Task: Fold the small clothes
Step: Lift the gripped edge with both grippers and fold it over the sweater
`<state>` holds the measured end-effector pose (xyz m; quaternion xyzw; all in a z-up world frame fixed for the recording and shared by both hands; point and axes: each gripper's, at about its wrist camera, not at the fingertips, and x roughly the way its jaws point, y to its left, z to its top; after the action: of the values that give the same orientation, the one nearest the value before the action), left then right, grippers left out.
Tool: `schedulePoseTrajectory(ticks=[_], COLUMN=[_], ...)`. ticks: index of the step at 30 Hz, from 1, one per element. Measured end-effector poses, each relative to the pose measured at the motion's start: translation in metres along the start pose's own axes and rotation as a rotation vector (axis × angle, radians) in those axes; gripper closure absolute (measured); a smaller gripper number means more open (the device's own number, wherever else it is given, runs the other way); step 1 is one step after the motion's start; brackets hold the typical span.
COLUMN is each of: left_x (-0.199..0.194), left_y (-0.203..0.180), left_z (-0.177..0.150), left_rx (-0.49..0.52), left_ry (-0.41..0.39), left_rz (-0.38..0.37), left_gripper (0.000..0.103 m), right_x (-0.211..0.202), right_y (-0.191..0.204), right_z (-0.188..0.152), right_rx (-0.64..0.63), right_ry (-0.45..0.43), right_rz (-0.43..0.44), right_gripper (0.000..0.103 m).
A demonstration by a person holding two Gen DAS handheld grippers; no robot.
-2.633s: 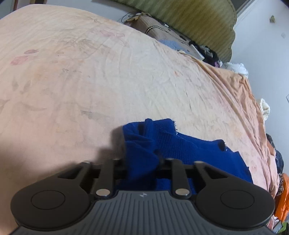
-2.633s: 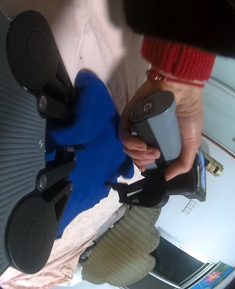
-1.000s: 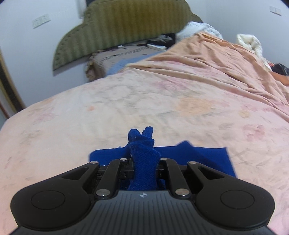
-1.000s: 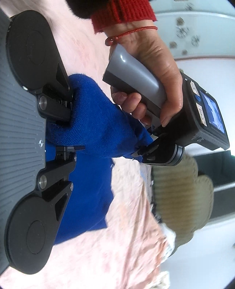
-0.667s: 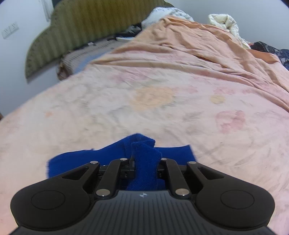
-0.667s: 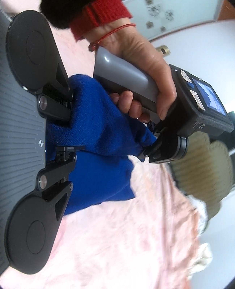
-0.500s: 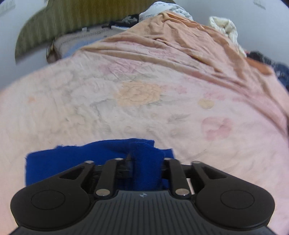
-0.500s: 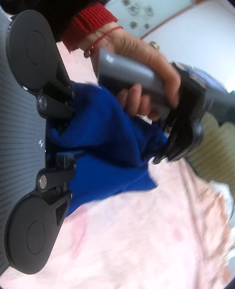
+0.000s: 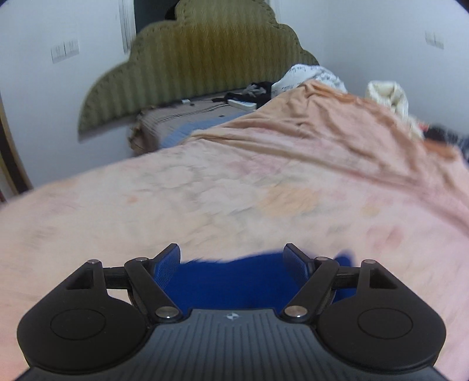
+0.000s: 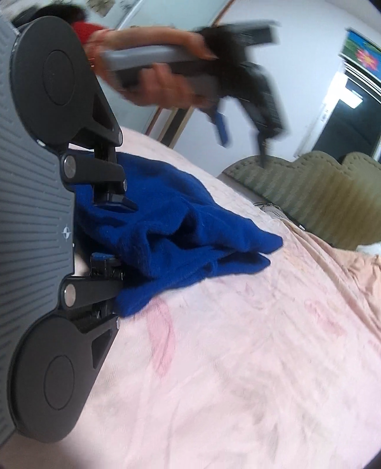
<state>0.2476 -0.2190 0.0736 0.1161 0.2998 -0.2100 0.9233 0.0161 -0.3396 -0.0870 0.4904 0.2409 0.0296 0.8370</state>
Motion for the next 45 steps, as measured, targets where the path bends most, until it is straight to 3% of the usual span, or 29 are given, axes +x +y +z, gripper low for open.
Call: schedulePoseTrajectory(ticks=[1, 2, 4, 9, 12, 14, 16, 18, 22, 25, 30, 32, 33, 34, 38, 41, 43, 45], left_x=[-0.006, -0.011, -0.021, -0.037, -0.037, -0.029, -0.016, -0.003, 0.026, 0.051, 0.092, 0.099, 0.1, 0.1, 0.078, 0.073, 0.085, 0.088], left_y=[0.003, 0.006, 0.013, 0.041, 0.06, 0.072, 0.084, 0.094, 0.108, 0.112, 0.123, 0.125, 0.123, 0.119, 0.107, 0.1, 0.091, 0.084], left_z=[-0.012, -0.023, -0.045, -0.078, -0.09, -0.093, -0.094, -0.094, -0.087, -0.084, -0.085, -0.082, -0.08, -0.077, -0.072, -0.059, -0.051, -0.051], left_rx=[0.022, 0.036, 0.039, -0.018, -0.051, -0.096, -0.183, -0.266, -0.386, -0.467, -0.63, -0.664, -0.643, -0.592, -0.443, -0.389, -0.333, -0.292], left_ry=[-0.005, -0.008, -0.009, 0.012, 0.036, 0.065, 0.105, 0.129, 0.159, 0.188, 0.18, 0.173, 0.169, 0.169, 0.063, -0.008, 0.031, 0.078], left_rz=[0.019, 0.025, 0.027, 0.015, -0.036, -0.085, -0.15, -0.233, -0.337, -0.421, -0.506, -0.526, -0.511, -0.495, -0.443, -0.39, -0.34, -0.289], left_gripper=[0.025, 0.025, 0.025, 0.025, 0.025, 0.025, 0.025, 0.025, 0.025, 0.025, 0.026, 0.034, 0.06, 0.073, 0.079, 0.079, 0.076, 0.075], right_x=[-0.002, -0.003, -0.008, -0.009, -0.017, -0.026, -0.019, 0.005, 0.061, 0.097, 0.135, 0.145, 0.152, 0.154, 0.148, 0.142, 0.153, 0.167], right_y=[-0.003, -0.006, -0.014, -0.014, -0.003, 0.007, 0.014, 0.018, 0.013, 0.002, -0.002, -0.005, -0.007, -0.006, 0.011, 0.025, 0.028, 0.023], right_z=[0.0, 0.001, 0.004, 0.003, 0.013, 0.028, 0.048, 0.068, 0.101, 0.119, 0.137, 0.143, 0.146, 0.147, 0.148, 0.155, 0.162, 0.164], right_rx=[0.011, 0.017, 0.025, 0.0, -0.095, -0.162, -0.21, -0.255, -0.263, -0.247, -0.232, -0.219, -0.206, -0.208, -0.327, -0.371, -0.371, -0.338], right_ry=[-0.005, -0.007, -0.01, 0.018, 0.045, -0.004, -0.034, 0.027, 0.136, 0.198, 0.262, 0.273, 0.278, 0.282, 0.252, 0.198, 0.174, 0.217], right_rz=[0.0, 0.005, -0.012, -0.013, -0.036, -0.072, -0.072, -0.045, -0.069, -0.021, 0.076, 0.097, 0.102, 0.106, 0.119, 0.168, 0.121, 0.045], right_gripper=[0.073, 0.085, 0.094, 0.094, 0.08, 0.037, 0.021, 0.024, 0.029, 0.033, 0.059, 0.074, 0.077, 0.08, 0.083, 0.084, 0.081, 0.071])
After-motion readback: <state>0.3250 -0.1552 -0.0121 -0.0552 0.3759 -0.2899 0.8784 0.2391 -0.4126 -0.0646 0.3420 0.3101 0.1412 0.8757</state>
